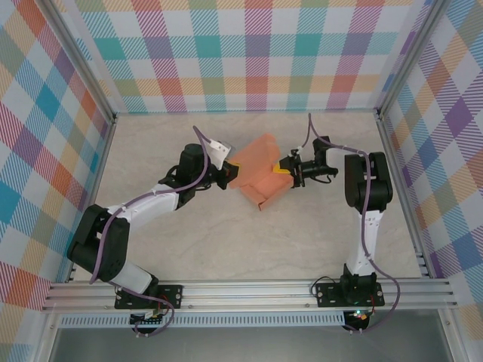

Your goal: Fold the paper box

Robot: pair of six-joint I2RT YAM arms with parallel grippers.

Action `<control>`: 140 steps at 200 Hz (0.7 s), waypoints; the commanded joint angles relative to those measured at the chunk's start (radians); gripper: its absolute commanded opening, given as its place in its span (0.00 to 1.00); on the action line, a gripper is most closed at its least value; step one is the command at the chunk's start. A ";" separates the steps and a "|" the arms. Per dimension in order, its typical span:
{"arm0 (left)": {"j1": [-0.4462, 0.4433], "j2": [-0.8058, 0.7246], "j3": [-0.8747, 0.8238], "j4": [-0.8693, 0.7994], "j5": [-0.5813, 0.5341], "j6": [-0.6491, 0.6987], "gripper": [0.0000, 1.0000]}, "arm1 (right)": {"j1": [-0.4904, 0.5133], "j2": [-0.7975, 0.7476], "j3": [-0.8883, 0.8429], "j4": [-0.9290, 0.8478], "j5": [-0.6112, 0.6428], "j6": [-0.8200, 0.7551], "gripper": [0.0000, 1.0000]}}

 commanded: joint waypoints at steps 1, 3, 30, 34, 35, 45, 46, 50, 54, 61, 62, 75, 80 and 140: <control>0.008 -0.003 0.017 0.052 0.014 -0.021 0.00 | 0.013 0.020 0.024 -0.027 0.046 -0.008 0.48; 0.008 -0.002 0.017 0.053 0.015 -0.022 0.00 | 0.015 0.020 0.025 -0.030 0.049 -0.011 0.47; 0.006 0.015 0.025 0.055 0.028 -0.026 0.00 | 0.036 0.018 0.031 -0.054 0.120 -0.039 0.45; 0.006 0.016 0.026 0.054 0.025 -0.027 0.00 | 0.039 0.017 0.030 -0.055 0.133 -0.040 0.44; 0.006 0.016 0.027 0.053 0.024 -0.026 0.00 | 0.039 0.018 0.029 -0.056 0.137 -0.040 0.44; 0.006 0.017 0.029 0.056 0.017 -0.033 0.00 | 0.045 0.018 0.028 -0.059 0.165 -0.044 0.42; 0.006 0.017 0.029 0.057 0.017 -0.034 0.00 | 0.046 0.017 0.028 -0.059 0.168 -0.045 0.42; 0.006 0.019 0.029 0.060 0.018 -0.037 0.00 | 0.047 0.017 0.028 -0.063 0.181 -0.049 0.41; 0.005 0.019 0.029 0.064 0.021 -0.039 0.00 | 0.049 0.017 0.030 -0.067 0.195 -0.055 0.41; 0.005 0.023 0.030 0.067 0.024 -0.038 0.00 | 0.052 0.016 0.029 -0.074 0.220 -0.067 0.39; 0.004 0.024 0.030 0.067 0.025 -0.038 0.00 | 0.053 0.016 0.028 -0.075 0.224 -0.069 0.39; 0.004 0.033 0.035 0.061 0.024 -0.032 0.00 | 0.057 0.011 0.019 -0.070 0.253 -0.083 0.36; 0.004 0.035 0.037 0.058 0.020 -0.032 0.00 | 0.058 0.009 0.013 -0.063 0.259 -0.084 0.34; 0.003 0.038 0.035 0.050 -0.022 -0.024 0.00 | 0.059 -0.046 -0.044 0.044 0.261 -0.047 0.29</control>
